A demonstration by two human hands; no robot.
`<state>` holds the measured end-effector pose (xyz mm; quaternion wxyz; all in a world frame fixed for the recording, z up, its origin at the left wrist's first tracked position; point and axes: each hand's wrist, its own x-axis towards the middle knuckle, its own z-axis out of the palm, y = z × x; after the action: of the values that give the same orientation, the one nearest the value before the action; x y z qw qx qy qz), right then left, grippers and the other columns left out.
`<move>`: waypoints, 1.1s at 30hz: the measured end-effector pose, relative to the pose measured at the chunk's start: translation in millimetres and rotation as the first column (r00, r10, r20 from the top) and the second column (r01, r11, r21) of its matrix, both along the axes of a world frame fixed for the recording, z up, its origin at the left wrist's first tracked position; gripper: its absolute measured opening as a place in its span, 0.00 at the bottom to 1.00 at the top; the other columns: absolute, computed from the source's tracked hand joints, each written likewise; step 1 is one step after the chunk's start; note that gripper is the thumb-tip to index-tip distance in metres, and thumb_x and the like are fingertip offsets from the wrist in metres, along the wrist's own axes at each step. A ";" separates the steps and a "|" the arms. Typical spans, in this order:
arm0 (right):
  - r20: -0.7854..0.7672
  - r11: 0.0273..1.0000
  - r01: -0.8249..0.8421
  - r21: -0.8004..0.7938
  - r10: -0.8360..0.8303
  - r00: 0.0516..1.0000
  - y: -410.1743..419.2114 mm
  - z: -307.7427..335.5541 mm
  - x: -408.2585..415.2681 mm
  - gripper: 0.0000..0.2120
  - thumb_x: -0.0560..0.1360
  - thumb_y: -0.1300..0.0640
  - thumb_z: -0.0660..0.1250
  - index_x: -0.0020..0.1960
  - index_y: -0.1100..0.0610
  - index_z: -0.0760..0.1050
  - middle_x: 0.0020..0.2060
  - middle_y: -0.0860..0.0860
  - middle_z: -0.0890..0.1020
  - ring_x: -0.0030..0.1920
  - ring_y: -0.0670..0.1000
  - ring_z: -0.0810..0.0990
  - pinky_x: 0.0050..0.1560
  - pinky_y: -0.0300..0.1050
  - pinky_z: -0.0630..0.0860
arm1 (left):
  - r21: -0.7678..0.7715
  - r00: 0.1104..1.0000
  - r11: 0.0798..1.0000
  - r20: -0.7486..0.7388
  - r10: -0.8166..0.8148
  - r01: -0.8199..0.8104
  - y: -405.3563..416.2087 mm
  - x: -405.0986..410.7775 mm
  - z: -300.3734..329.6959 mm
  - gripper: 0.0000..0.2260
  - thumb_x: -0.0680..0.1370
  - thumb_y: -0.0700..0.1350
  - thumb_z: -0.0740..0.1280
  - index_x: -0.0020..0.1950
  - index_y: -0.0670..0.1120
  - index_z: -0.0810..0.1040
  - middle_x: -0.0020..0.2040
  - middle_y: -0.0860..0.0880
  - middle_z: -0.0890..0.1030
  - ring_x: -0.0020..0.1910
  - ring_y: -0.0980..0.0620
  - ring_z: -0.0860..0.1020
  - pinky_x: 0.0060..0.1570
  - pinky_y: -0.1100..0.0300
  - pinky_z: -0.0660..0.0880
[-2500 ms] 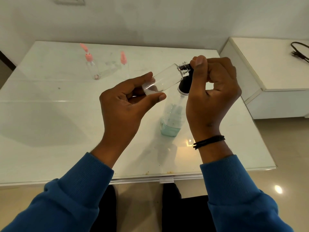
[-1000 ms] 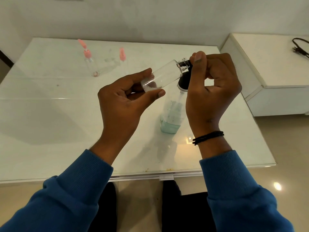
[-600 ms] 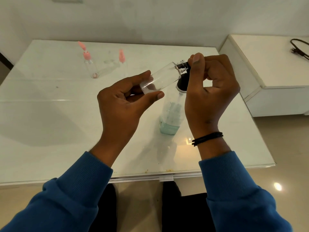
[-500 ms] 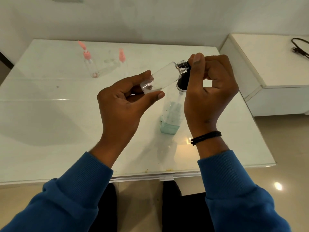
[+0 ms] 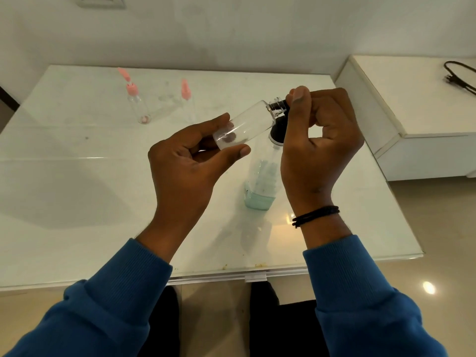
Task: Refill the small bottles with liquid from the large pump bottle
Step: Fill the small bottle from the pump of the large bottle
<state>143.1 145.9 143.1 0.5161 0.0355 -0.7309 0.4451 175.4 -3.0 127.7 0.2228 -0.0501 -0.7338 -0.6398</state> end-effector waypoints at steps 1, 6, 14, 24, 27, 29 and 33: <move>-0.001 1.000 0.002 0.007 -0.002 1.000 1.0 1.8 -0.4 0.13 0.80 0.62 0.68 0.37 0.62 0.81 0.36 0.48 0.78 0.35 0.56 0.77 0.36 0.57 0.74 | 0.008 1.000 1.000 -0.001 -0.003 0.003 0.2 0.0 0.3 0.21 0.71 0.41 0.80 0.63 0.41 0.82 0.56 0.50 0.85 0.53 0.56 0.85 0.53 0.61 0.82; -0.005 1.000 0.005 0.019 -0.005 1.000 2.5 6.3 -0.8 0.13 0.80 0.61 0.68 0.36 0.61 0.80 0.35 0.48 0.79 0.35 0.55 0.77 0.37 0.56 0.75 | 0.000 1.000 1.000 -0.013 0.000 0.000 0.0 -1.0 0.6 0.21 0.72 0.41 0.80 0.63 0.42 0.82 0.57 0.49 0.85 0.53 0.55 0.85 0.53 0.59 0.83; 0.012 1.000 -0.011 0.001 0.011 1.000 1.2 1.0 0.0 0.12 0.80 0.62 0.68 0.38 0.62 0.80 0.36 0.48 0.78 0.36 0.56 0.78 0.35 0.56 0.75 | -0.001 1.000 1.000 0.003 0.008 -0.008 0.4 0.6 1.4 0.21 0.71 0.41 0.81 0.63 0.41 0.83 0.56 0.50 0.85 0.53 0.56 0.85 0.52 0.60 0.82; 0.012 0.999 -0.021 -0.033 0.021 1.000 -1.7 -0.8 1.1 0.12 0.79 0.64 0.68 0.37 0.62 0.80 0.36 0.48 0.78 0.35 0.53 0.77 0.34 0.54 0.74 | -0.009 1.000 1.000 0.018 0.013 -0.013 -0.6 -0.3 0.2 0.21 0.71 0.42 0.80 0.63 0.41 0.83 0.56 0.50 0.85 0.53 0.56 0.85 0.52 0.61 0.82; 0.021 1.000 -0.017 -0.010 0.017 1.000 0.7 1.1 0.5 0.12 0.79 0.63 0.68 0.37 0.61 0.80 0.36 0.47 0.77 0.35 0.53 0.77 0.34 0.54 0.74 | 0.007 1.000 1.000 0.027 0.016 -0.016 0.2 -0.1 -0.5 0.22 0.71 0.41 0.80 0.63 0.41 0.83 0.56 0.49 0.85 0.53 0.55 0.85 0.53 0.59 0.83; 0.018 1.000 -0.011 0.016 0.010 1.000 2.8 4.9 -0.5 0.12 0.79 0.62 0.69 0.37 0.61 0.80 0.35 0.46 0.77 0.35 0.53 0.77 0.34 0.53 0.74 | 0.015 1.000 1.000 0.024 0.008 -0.008 0.5 -0.9 -0.9 0.22 0.71 0.41 0.80 0.63 0.40 0.82 0.56 0.48 0.86 0.53 0.52 0.86 0.53 0.56 0.83; 0.015 1.000 0.002 0.014 -0.002 1.000 1.4 5.7 0.3 0.12 0.79 0.62 0.68 0.38 0.61 0.81 0.36 0.45 0.77 0.35 0.54 0.77 0.34 0.52 0.74 | 0.018 1.000 1.000 0.011 0.008 -0.008 0.8 -0.3 0.6 0.21 0.71 0.40 0.80 0.63 0.41 0.82 0.56 0.48 0.85 0.53 0.53 0.85 0.53 0.58 0.83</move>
<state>143.4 147.3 148.9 0.5108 0.0348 -0.7380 0.4396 175.1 -2.2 128.3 0.2217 -0.0417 -0.7293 -0.6459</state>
